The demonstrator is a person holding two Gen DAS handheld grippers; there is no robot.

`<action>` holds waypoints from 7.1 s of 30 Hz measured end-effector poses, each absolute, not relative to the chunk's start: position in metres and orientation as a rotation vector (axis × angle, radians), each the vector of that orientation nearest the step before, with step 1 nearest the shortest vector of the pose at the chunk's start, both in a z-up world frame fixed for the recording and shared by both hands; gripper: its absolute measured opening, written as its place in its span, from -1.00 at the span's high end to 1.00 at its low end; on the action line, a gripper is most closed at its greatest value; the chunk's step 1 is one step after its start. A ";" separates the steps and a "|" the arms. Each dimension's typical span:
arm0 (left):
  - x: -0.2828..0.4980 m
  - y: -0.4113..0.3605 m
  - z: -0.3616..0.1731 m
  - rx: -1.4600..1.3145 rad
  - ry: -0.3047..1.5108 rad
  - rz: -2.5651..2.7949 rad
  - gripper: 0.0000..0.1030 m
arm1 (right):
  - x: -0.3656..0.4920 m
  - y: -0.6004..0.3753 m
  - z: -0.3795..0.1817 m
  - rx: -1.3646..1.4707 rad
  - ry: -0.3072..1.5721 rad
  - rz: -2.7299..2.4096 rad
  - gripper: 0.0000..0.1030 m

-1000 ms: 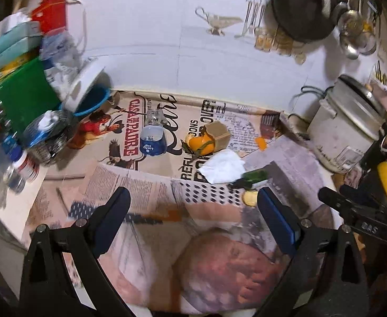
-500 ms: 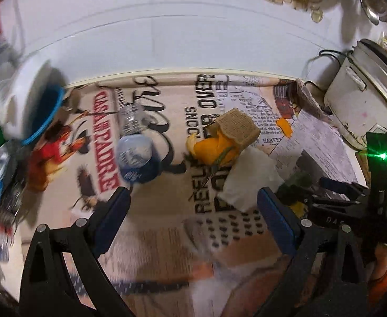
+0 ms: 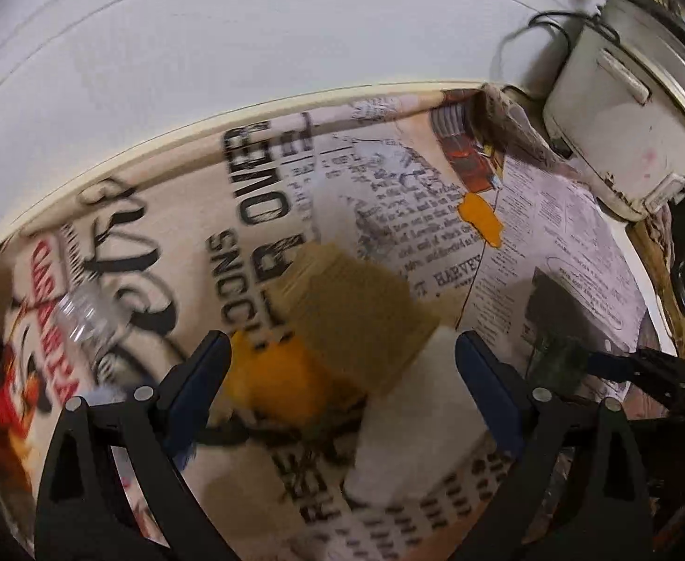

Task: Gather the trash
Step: 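Grasp the green can with the right tool while the left tool reaches toward the cardboard piece, then grasp the brown cardboard piece with the left tool while the right tool holds the green can, then carry the cardboard piece and green can down toward the white bucket, then open both tools to drop the cardboard and can into the bucket, then raise both tools back up to the counter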

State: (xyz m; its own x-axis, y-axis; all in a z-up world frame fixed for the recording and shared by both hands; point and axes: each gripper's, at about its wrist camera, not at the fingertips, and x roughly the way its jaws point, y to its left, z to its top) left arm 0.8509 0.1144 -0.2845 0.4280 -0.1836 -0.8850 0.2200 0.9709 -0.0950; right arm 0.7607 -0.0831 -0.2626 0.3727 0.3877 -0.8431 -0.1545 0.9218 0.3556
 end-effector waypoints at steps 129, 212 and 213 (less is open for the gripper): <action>0.562 -0.017 -0.196 -0.106 0.935 -0.064 1.00 | 0.564 -0.225 -0.173 0.162 0.831 0.504 -0.11; 0.355 -0.016 -0.592 -0.207 1.130 -0.077 0.49 | 0.399 -0.160 -0.553 0.006 1.134 0.443 -0.14; 0.354 -0.016 -0.572 -0.205 1.120 -0.078 0.49 | 0.396 -0.162 -0.526 0.012 1.124 0.440 -0.14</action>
